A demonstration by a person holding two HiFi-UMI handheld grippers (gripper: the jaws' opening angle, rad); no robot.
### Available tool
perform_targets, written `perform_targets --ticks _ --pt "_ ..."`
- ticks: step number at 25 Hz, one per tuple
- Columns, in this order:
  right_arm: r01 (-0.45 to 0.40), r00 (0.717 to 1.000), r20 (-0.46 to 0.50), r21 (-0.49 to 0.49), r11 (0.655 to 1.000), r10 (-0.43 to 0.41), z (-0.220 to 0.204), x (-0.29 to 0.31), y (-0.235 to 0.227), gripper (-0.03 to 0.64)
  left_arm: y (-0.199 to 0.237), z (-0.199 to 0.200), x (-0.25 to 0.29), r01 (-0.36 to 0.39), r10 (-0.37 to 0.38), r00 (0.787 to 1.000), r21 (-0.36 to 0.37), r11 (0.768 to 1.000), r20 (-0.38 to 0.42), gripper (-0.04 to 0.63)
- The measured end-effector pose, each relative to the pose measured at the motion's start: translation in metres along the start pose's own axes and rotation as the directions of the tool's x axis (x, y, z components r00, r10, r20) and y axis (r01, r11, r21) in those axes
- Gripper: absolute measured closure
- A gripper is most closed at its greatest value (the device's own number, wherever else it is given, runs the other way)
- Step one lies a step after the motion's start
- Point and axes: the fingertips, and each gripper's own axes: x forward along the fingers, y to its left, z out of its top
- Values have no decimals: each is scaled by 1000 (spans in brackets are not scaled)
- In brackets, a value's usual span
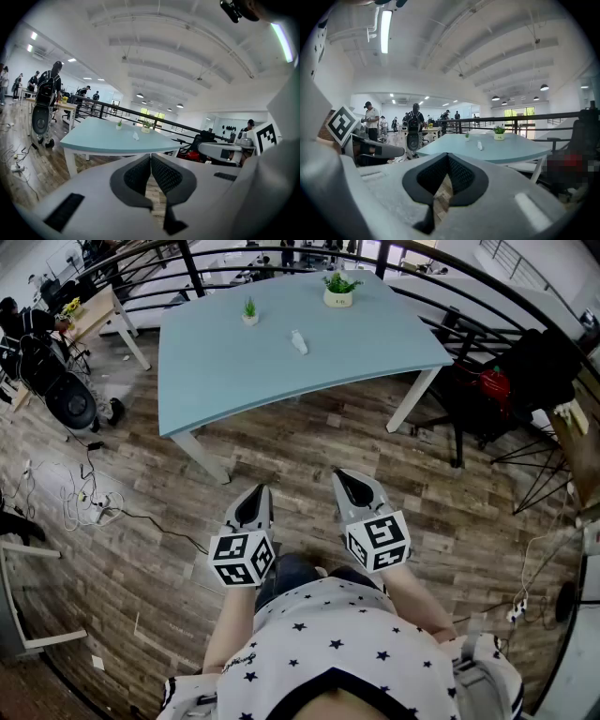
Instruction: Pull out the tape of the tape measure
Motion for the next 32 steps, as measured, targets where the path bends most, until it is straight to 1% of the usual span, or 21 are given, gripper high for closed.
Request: perform_targets --ticks 4,12,18,21,25,32 --pt "-1 1000 15 -8 1000 1 1 -23 9 612 -11 -3 -20 -3 3 1000 14 1000 8 588" --pt "-22 1000 18 -1 1000 22 -4 -41 19 612 -23 -8 -39 -16 16 1000 14 1000 16 588" --pt "-58 998 15 29 998 58 -8 -53 18 612 -38 -12 -41 -11 10 1000 20 1000 16 588" --pt "-49 999 23 38 998 48 -10 -60 18 612 -46 -14 -46 6 -6 1000 17 1000 16 588" --pt "-30 999 17 43 999 29 -14 -62 15 612 -49 -17 -49 1 -2 1000 21 1000 14 588" --pt "-58 998 1 39 998 58 -19 -56 16 598 -50 -20 -44 3 -3 1000 14 1000 20 580"
